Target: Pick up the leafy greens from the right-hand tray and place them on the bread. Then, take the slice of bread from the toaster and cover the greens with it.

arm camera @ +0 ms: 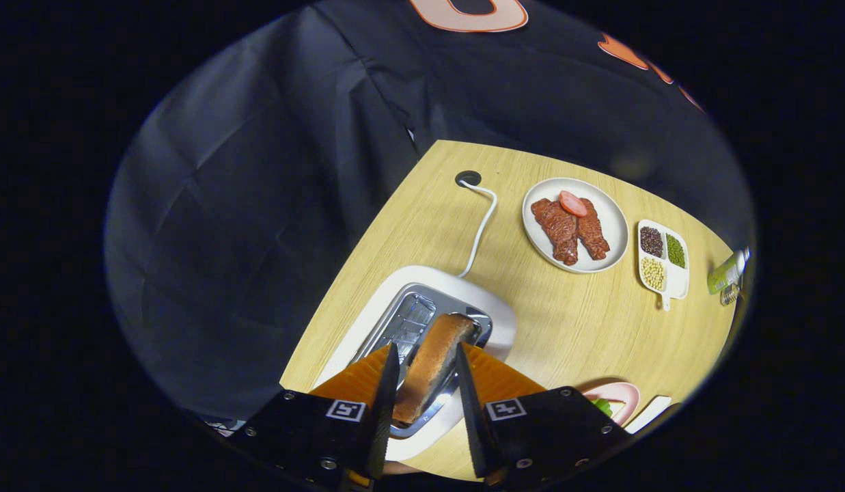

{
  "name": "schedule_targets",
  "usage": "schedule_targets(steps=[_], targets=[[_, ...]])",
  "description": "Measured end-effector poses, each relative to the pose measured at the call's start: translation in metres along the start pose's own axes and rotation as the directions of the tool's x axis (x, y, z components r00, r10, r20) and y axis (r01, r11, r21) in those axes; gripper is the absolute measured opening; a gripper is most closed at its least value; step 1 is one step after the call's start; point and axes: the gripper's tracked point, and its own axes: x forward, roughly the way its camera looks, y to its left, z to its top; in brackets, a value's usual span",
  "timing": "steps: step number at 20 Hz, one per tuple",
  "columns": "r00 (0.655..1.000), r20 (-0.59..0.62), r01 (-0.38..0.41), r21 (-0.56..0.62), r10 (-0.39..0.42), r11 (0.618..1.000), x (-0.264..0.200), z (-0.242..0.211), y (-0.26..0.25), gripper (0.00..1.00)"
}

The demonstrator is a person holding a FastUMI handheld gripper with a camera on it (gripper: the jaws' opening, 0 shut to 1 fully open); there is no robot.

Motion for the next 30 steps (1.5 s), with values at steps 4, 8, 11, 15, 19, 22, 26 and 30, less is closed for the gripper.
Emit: schedule_targets(steps=[4, 8, 11, 15, 19, 22, 26, 30], targets=[[1.0, 0.008, 0.005, -0.008, -0.005, 1.0, -0.002, -0.003, -0.007, 0.24], [0.997, 0.034, -0.065, 0.049, 0.063, 0.997, -0.015, -0.002, -0.006, 0.17], [0.993, 0.082, -0.093, 0.06, 0.088, 0.994, -0.03, 0.002, -0.007, 0.17], [0.981, 0.158, -0.128, 0.071, 0.116, 0.989, -0.058, 0.006, -0.007, 0.17], [0.957, 0.234, -0.194, 0.087, 0.17, 0.977, -0.084, 0.013, -0.008, 0.14], [0.944, 0.27, -0.217, 0.085, 0.188, 0.972, -0.099, 0.009, -0.015, 0.14], [0.937, 0.276, -0.241, 0.076, 0.212, 0.968, -0.113, -0.007, -0.022, 0.14], [0.937, 0.264, -0.259, 0.087, 0.229, 0.962, -0.115, -0.031, -0.04, 0.14]])
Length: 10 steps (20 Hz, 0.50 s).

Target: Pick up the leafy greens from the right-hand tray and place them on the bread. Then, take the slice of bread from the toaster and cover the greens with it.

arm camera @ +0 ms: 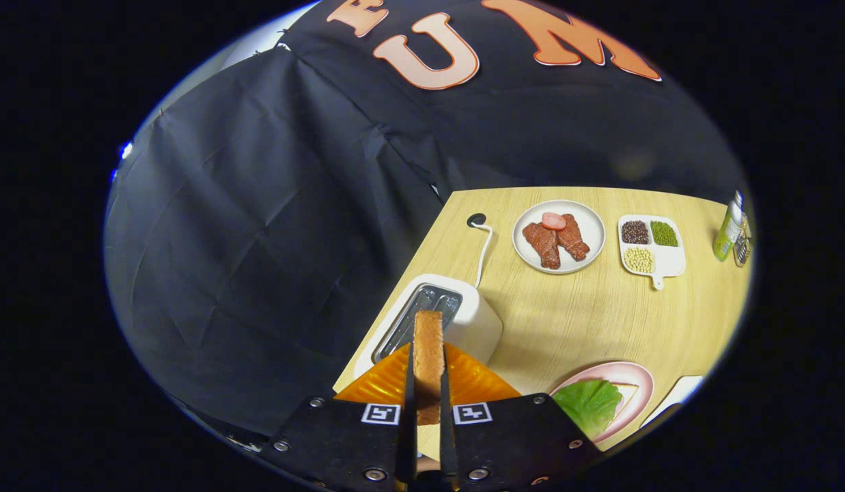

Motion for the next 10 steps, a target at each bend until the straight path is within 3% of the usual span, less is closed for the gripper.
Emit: schedule_targets(steps=[10], targets=[[1.0, 0.01, -0.014, 0.038, 0.013, 0.999, -0.026, -0.037, -0.059, 0.14]])
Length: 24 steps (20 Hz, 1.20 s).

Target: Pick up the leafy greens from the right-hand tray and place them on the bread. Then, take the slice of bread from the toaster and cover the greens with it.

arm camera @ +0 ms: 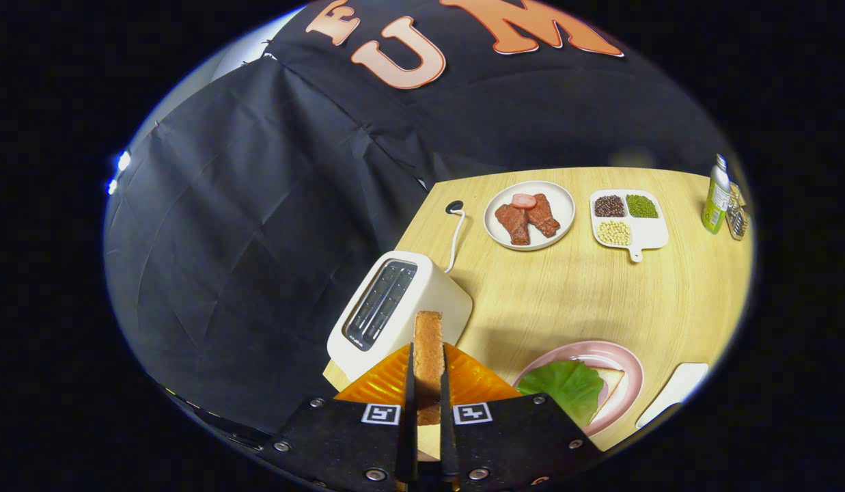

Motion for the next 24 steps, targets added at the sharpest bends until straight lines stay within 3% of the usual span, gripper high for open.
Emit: schedule_targets(steps=[9, 24], targets=[[1.0, -0.001, 0.006, 0.017, -0.006, 1.0, -0.01, -0.04, -0.049, 0.14], [0.997, -0.036, 0.073, 0.147, -0.068, 0.987, 0.008, -0.095, -0.152, 0.14]])
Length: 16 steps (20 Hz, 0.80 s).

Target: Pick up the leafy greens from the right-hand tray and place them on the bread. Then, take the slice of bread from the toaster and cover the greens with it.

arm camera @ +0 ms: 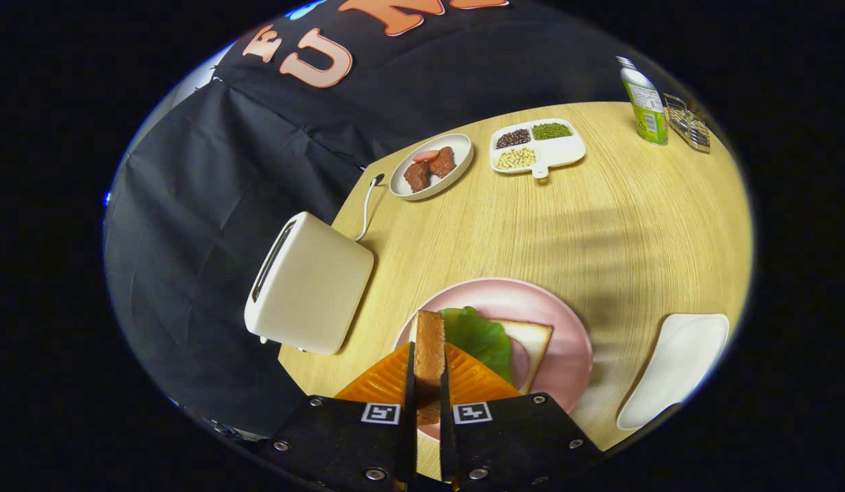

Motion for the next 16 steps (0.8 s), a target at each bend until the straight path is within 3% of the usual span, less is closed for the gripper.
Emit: schedule_targets(steps=[5, 8, 12, 16], targets=[[0.998, 0.029, 0.06, -0.078, -0.058, 0.995, 0.005, -0.001, -0.023, 0.17], [0.993, 0.059, 0.107, -0.157, -0.099, 0.982, 0.003, 0.0, -0.032, 0.36], [0.983, 0.102, 0.174, -0.232, -0.154, 0.957, 0.001, 0.003, -0.046, 0.54], [0.957, 0.214, 0.248, -0.271, -0.193, 0.93, -0.012, 0.024, -0.054, 0.6]])
